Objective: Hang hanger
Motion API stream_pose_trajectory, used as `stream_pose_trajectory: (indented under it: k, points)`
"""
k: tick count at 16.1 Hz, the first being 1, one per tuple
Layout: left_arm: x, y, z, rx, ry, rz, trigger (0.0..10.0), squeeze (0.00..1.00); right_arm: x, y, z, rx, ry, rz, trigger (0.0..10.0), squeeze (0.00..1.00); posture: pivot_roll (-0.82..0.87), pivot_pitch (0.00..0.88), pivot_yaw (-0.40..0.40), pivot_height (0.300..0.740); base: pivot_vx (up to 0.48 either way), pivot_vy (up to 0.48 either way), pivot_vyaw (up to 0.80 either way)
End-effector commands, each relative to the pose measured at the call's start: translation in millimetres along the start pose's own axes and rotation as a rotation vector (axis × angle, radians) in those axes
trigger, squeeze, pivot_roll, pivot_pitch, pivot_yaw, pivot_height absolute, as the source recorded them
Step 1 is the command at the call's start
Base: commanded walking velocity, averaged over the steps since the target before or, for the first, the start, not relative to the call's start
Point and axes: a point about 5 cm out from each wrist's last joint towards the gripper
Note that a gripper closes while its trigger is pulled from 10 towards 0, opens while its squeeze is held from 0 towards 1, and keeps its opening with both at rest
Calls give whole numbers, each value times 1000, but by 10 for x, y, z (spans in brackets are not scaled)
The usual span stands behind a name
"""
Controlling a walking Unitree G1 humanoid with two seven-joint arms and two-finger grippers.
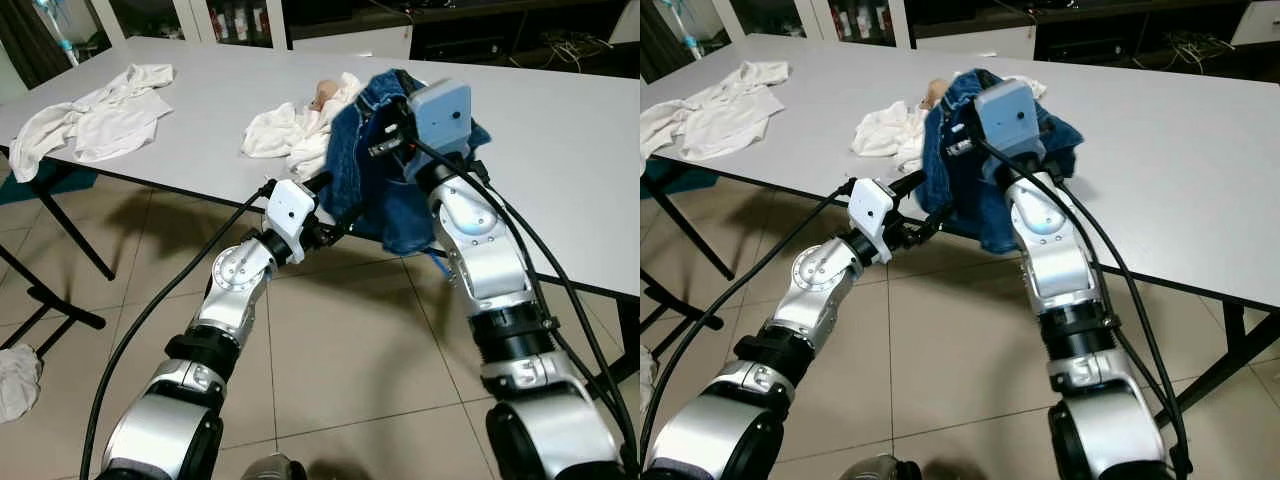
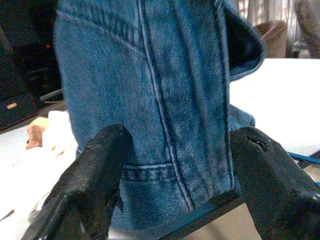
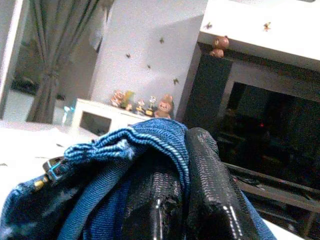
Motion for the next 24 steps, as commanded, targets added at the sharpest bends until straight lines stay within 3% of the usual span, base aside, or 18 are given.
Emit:
stream_pose_trajectory:
  k: [1,2,3,4,10,17,24]
  points:
    - [39,-81,22,32,-5,18,10000,0,91,-29,19,15,30,12,10000,0,-59,0,121,740,0,0,0]
    - [53,-96,35,44,5,19,7608,0,89,-35,7,15,25,15,10000,0,-60,0,123,740,0,0,0]
    - [59,-96,38,44,10,17,7608,0,85,-34,3,15,24,15,10000,0,-60,0,123,740,0,0,0]
    - [77,-105,39,48,26,12,0,0,69,-23,-6,10,16,12,10000,0,-61,0,125,740,0,0,0]
    - [77,-131,7,47,41,16,0,0,5,69,-21,-23,-11,-15,10000,0,-54,0,127,740,0,0,0]
    - [108,-135,7,51,74,19,0,0,95,53,-15,9,49,-12,10000,0,-55,0,125,740,0,0,0]
    - [170,-165,24,75,120,27,0,0,89,-18,-116,139,72,1,10000,0,-70,0,124,740,0,0,0]
Point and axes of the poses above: a point about 5 cm out from each wrist's last joint towards the gripper, its own z axis pointing out of the wrist towards the gripper, its own x axis along the axis of the wrist's last joint, y = z × x, and after that the axes turned 2 degrees about -z, right-handed
